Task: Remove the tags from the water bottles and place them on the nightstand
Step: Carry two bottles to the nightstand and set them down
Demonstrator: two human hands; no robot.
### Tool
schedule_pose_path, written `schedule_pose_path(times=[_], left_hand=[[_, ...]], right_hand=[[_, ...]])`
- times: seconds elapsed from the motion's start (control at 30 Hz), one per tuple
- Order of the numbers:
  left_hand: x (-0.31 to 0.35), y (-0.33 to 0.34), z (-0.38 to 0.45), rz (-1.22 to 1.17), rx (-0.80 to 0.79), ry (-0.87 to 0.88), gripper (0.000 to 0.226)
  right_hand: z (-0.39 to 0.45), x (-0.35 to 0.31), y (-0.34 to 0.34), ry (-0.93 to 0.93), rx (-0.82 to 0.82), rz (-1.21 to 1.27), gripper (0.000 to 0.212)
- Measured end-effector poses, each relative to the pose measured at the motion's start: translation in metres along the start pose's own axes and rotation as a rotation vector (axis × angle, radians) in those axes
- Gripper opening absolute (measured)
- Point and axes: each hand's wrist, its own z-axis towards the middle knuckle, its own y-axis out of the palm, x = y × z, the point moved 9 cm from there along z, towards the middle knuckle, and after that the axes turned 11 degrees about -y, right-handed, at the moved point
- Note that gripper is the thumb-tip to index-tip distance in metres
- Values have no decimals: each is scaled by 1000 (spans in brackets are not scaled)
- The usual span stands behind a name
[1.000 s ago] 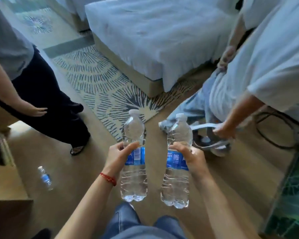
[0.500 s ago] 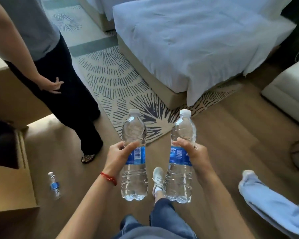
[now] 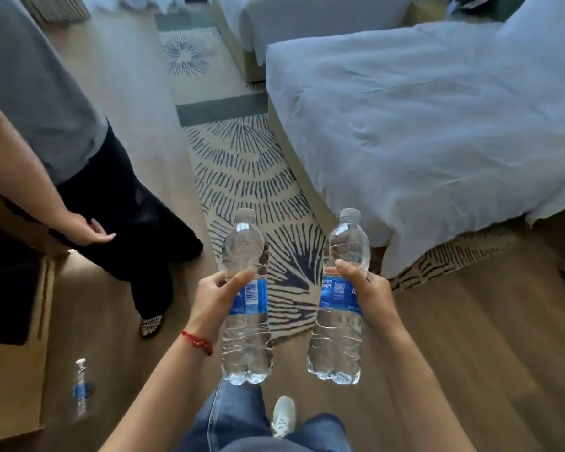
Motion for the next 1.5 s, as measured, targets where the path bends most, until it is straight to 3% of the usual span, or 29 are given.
schedule_pose_path(times=[0.27, 0.4, 0.63, 0.87, 1.03, 1.13, 1.23, 1.37, 1.5], left_hand=[[82, 10, 137, -11, 51, -9, 64], [142, 7, 218, -18, 27, -19, 49], [250, -15, 349, -9, 52, -10, 52], [312, -30, 465, -17, 125, -27, 81], [368, -25, 566, -65, 150, -35, 71], [417, -17, 623, -64, 159, -11, 84], [466, -17, 675, -84, 170, 5, 80], [510, -28, 737, -108, 208, 0, 73], [546, -45, 808, -119, 243, -8, 75]], right_hand=[[158, -24, 40, 0, -32, -28, 82], [249, -46, 74, -10, -24, -55, 87], [399, -74, 144, 63, -41, -88, 60], [544, -102, 204, 67, -107, -91, 58], [668, -131, 245, 30, -159, -95, 70], [745, -155, 268, 26, -202, -84, 67], [813, -182, 293, 16, -239, -78, 68], [887, -203, 328, 30, -276, -69, 49], [962, -210, 365, 41, -284, -77, 56]])
